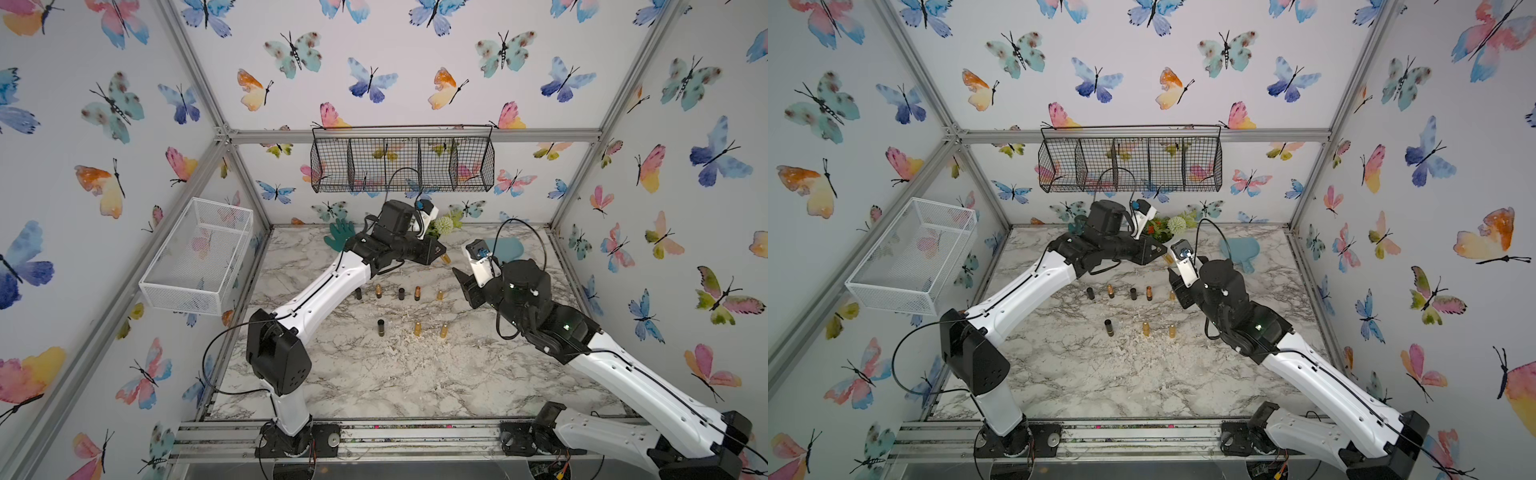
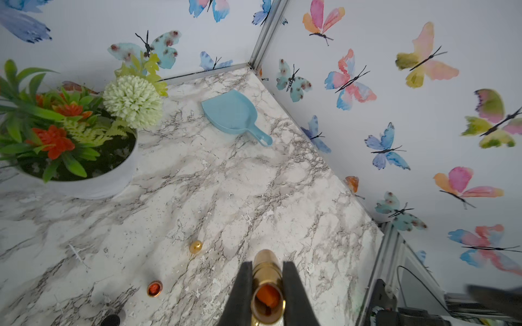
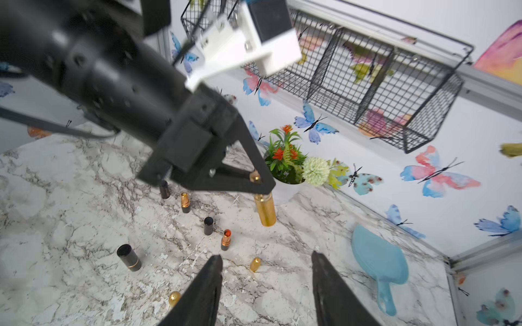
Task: Open the lipstick cap
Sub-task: Place the lipstick at the center of the board.
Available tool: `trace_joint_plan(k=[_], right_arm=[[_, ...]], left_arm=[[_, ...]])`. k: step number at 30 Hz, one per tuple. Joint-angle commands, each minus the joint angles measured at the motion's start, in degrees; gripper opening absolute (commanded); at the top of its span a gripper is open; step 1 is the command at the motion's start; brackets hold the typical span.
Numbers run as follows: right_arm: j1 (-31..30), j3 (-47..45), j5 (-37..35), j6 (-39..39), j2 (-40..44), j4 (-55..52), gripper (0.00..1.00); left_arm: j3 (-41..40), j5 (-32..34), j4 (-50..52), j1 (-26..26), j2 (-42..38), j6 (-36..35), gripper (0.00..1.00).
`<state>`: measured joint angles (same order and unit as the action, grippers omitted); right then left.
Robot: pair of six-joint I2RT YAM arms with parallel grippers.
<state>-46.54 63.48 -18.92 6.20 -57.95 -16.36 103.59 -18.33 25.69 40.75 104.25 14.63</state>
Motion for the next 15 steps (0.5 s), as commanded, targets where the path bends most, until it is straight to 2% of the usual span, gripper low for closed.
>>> trace_joint_plan(k=[1, 8, 15], right_arm=[[-0.04, 1.03, -3.84, -1.61, 2.79, -3.06, 0.54], [-0.04, 1.69, -5.25, -3.21, 6.19, -7.10, 0.54], [-0.04, -0.07, -5.69, -3.38, 7.59, -7.02, 0.54]], left_arm=[[3.71, 14.71, 1.00, 3.88, 6.93, -4.66, 0.11], [10.80, 19.77, 1.38, 8.05, 18.98, -7.65, 0.13], [11.78, 22.14, 1.24, 9.61, 26.09, -8.34, 0.13]])
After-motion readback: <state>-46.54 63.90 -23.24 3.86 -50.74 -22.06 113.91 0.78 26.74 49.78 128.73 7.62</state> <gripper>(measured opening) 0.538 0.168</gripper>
